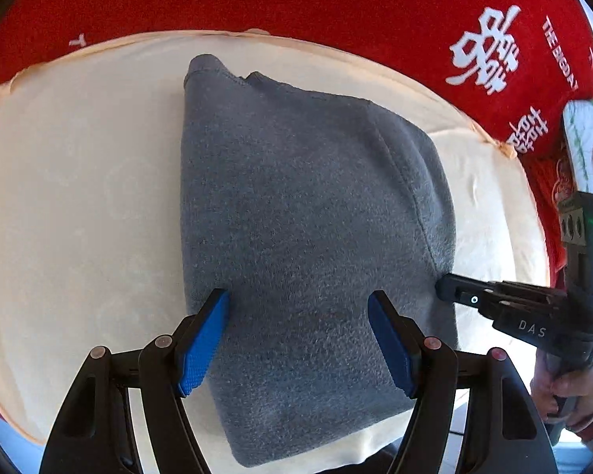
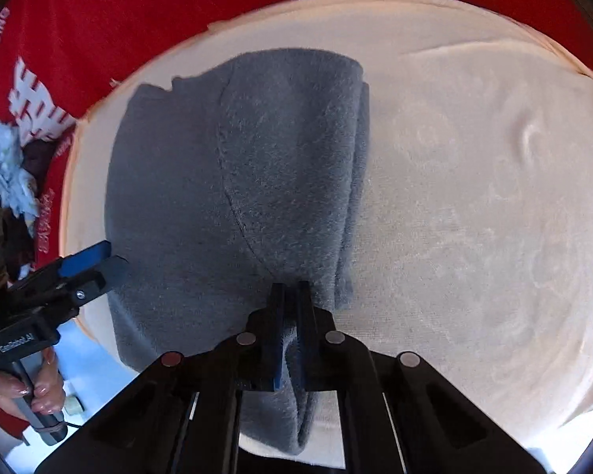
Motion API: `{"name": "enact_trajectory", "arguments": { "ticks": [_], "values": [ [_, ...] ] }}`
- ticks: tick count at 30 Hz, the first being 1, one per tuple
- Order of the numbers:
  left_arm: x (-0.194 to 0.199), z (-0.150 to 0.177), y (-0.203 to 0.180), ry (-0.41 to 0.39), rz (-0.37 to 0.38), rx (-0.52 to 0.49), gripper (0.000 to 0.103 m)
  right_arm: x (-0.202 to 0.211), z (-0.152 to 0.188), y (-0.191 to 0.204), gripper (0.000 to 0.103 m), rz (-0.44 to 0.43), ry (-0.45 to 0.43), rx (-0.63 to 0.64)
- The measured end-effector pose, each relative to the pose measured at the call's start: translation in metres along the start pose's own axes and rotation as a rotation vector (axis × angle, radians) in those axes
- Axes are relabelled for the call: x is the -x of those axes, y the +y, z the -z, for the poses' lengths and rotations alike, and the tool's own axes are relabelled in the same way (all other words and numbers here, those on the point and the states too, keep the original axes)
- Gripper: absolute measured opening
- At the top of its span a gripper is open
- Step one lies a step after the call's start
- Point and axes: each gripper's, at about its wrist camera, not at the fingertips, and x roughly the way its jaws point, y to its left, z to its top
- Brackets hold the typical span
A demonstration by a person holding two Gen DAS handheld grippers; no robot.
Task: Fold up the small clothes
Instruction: 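Lay the folded bundle flat and open both tools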
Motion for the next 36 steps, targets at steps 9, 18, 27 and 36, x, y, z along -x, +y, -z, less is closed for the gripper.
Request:
{"name": "enact_trajectory", "arguments": {
  "ticks": [9,18,27,36],
  "values": [
    [0.005,0.006,0.000,0.025,-0.060,-0.014,0.073,-0.001,0.010,0.001,0.003,0.057,0.016,0.011],
    [0.004,0.005,-0.003,0.067,-0.106,0.006,0.073,-0.004,0.021,-0.007,0.009,0.116,0.099,-0.047],
    [0.033,0.009,-0.007,0.086,-0.144,0.015,0.073,0.023,0.037,-0.014,0.009,0.097,0.123,-0.157],
    [0.074,0.017,-0.021,0.087,-0.143,0.005,0.073,0.053,0.030,0.012,0.016,0.086,0.119,-0.159]
  ]
}}
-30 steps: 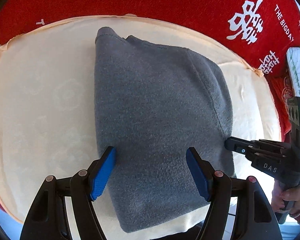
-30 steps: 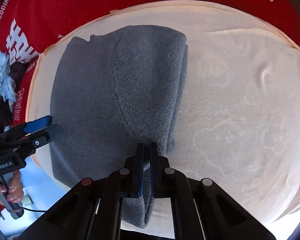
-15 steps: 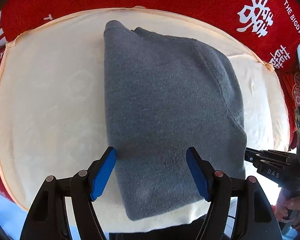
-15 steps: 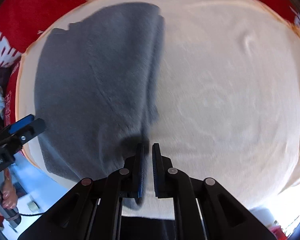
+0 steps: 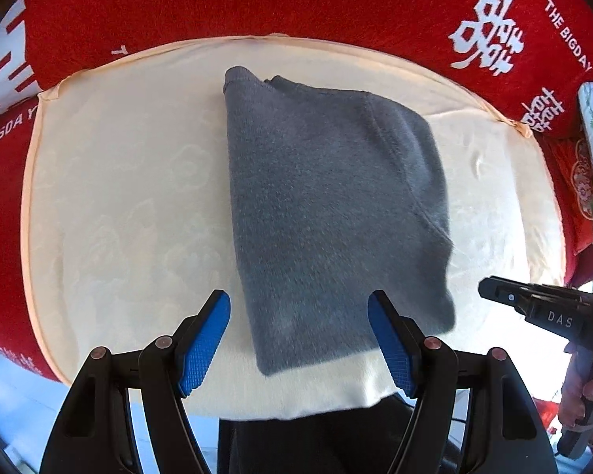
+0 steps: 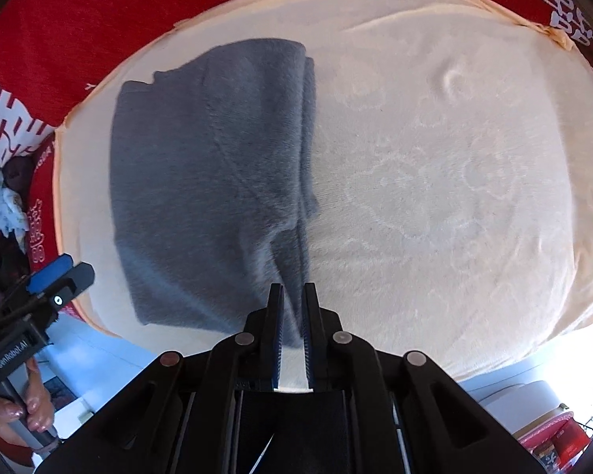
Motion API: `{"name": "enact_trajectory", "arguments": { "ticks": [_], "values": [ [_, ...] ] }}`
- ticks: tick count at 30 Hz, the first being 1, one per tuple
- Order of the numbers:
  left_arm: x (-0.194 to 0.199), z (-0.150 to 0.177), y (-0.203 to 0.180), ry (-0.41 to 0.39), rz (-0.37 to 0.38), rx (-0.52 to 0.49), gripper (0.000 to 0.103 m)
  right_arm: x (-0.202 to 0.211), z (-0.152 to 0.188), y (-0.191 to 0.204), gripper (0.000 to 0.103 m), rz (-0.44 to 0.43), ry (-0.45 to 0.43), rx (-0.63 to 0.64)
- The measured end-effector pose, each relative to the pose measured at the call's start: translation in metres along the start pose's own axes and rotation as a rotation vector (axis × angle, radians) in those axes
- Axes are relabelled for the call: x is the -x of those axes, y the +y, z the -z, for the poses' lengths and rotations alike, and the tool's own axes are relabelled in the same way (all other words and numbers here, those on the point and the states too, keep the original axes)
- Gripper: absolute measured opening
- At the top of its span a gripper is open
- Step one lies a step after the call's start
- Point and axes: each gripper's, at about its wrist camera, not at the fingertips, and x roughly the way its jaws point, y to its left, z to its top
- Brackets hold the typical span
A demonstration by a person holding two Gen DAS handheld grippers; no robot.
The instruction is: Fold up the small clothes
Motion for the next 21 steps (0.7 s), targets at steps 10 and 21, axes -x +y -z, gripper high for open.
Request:
{"name": "enact_trajectory", "arguments": {
  "ticks": [10,21],
  "values": [
    [0.053,0.006,0.001,-0.079,0.031,0.060,0.103,0.046,0.005,0.038,0.064,-0.027,-0.038,0.041],
    [0.065,0.005,-0.003,-0.048,-0.135,0.031,0.103,0.073,0.002,0.060,0.093,0.035,-0.129,0.053]
  ]
}}
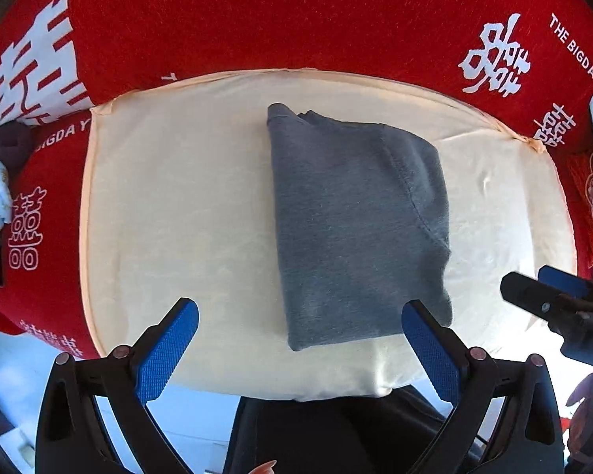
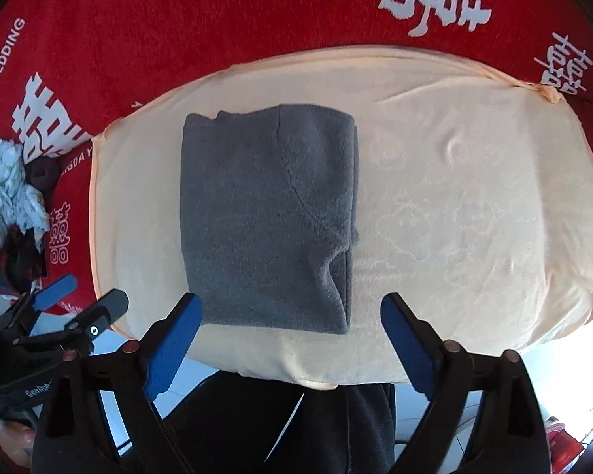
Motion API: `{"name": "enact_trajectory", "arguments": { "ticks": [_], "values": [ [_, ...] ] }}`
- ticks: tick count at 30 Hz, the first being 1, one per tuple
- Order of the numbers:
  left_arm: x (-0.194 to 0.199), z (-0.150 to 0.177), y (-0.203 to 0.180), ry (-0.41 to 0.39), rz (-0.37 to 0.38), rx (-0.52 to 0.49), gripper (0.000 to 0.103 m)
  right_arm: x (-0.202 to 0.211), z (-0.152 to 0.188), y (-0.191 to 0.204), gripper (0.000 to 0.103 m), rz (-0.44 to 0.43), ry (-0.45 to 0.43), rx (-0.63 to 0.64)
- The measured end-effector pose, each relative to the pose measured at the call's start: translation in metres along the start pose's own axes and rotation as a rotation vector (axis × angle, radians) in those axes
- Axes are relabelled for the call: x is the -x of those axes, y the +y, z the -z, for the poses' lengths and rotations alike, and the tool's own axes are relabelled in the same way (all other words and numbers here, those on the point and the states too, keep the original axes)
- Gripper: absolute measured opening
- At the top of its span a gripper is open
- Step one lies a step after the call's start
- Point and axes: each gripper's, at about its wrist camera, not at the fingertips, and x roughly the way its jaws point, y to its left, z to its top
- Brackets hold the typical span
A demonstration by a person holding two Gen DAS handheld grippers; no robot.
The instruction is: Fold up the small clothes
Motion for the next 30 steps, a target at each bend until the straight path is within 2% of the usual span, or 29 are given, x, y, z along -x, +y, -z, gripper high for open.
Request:
{"name": "enact_trajectory", "arguments": {
  "ticks": [3,9,16,23,27,30],
  "values": [
    [0.004,0.001,0.003,-0.005,-0.014,0.010,0.103,0.005,-0.002,0.001,0.093,0.022,-0.017,-0.010],
    [0.009,0.001,0.010,-0.010,-0.034,0.030,0.103,0.005,-0.005,0.002,0.093,0.050,0.017,-0.015],
    [0.014,0.000,0.016,-0.019,-0.059,0.046,0.103,0.009,-0.007,0.006,0.093,0.085,0.017,-0.003],
    [0.020,-0.002,0.015,-0.031,-0.033,0.038,0.103,0.011,-0.011,0.006,0.093,0.114,0.013,-0.002],
    [0.018,-0.004,0.011,-0.009,-0.087,0.019,0.103,0.012,-0.012,0.009,0.093,0.139,0.009,0.006],
    [0.017,-0.003,0.009,0.002,-0.066,0.019,0.103,0.012,-0.014,0.009,0.093,0.150,0.006,0.011]
  ]
}}
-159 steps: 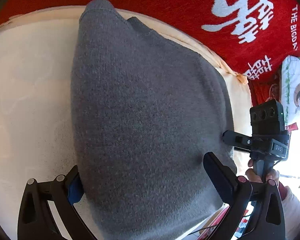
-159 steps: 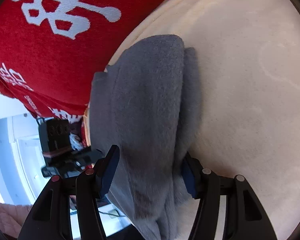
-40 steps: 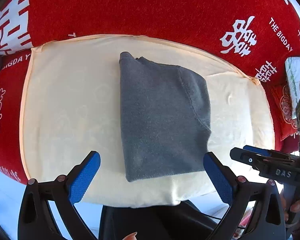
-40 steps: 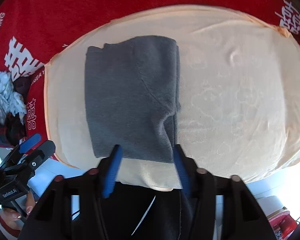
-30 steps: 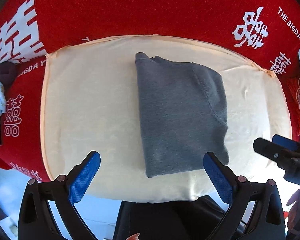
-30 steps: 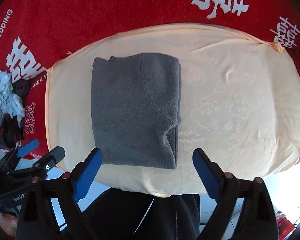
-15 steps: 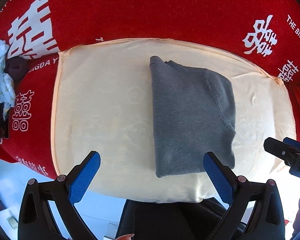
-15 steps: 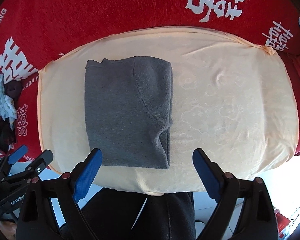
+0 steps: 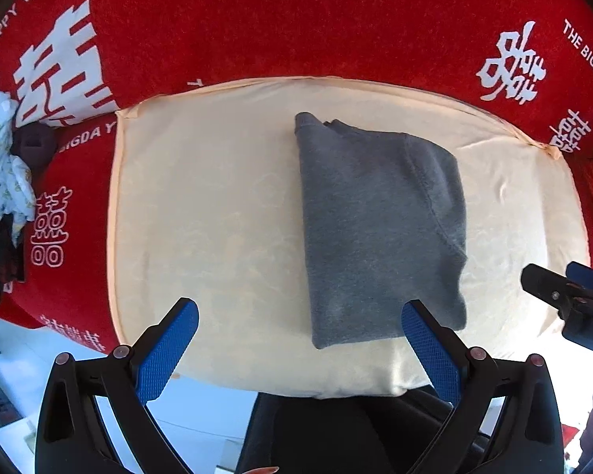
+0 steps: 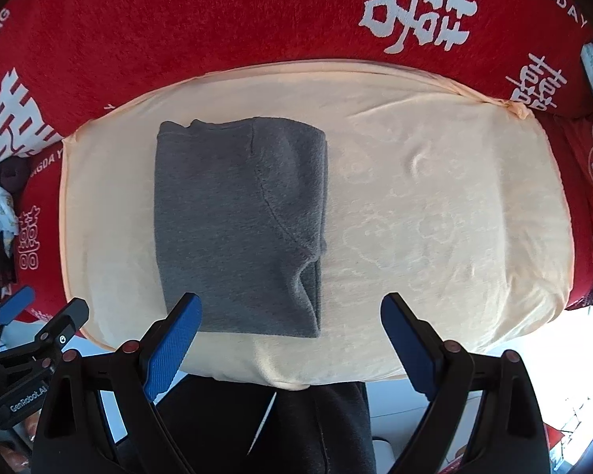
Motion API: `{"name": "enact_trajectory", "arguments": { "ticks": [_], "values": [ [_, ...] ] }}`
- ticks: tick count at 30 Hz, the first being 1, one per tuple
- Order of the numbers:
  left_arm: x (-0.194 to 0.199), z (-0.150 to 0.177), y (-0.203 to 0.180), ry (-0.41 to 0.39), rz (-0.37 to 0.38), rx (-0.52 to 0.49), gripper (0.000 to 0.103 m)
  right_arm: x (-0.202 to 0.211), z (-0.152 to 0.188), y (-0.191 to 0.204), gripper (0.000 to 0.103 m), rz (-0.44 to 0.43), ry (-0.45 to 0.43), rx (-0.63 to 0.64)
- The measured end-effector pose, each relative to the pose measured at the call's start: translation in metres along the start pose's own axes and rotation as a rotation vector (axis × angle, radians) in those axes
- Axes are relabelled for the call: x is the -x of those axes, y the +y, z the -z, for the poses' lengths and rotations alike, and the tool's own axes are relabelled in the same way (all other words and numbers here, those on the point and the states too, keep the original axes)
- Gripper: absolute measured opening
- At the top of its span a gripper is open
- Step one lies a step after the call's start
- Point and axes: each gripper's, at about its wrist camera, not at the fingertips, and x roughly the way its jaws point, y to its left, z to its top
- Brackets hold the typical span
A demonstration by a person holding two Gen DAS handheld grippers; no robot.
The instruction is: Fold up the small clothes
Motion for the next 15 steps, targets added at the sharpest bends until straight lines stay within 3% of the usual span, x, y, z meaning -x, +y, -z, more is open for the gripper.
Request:
{"name": "enact_trajectory", "arguments": {
  "ticks": [15],
  "values": [
    [0.0013,-0.0013,-0.0070,0.015,0.003,-0.009,0.103,0.0065,-0.0016,0.0021,0.093,0.011,-0.021,0.013]
  ]
}}
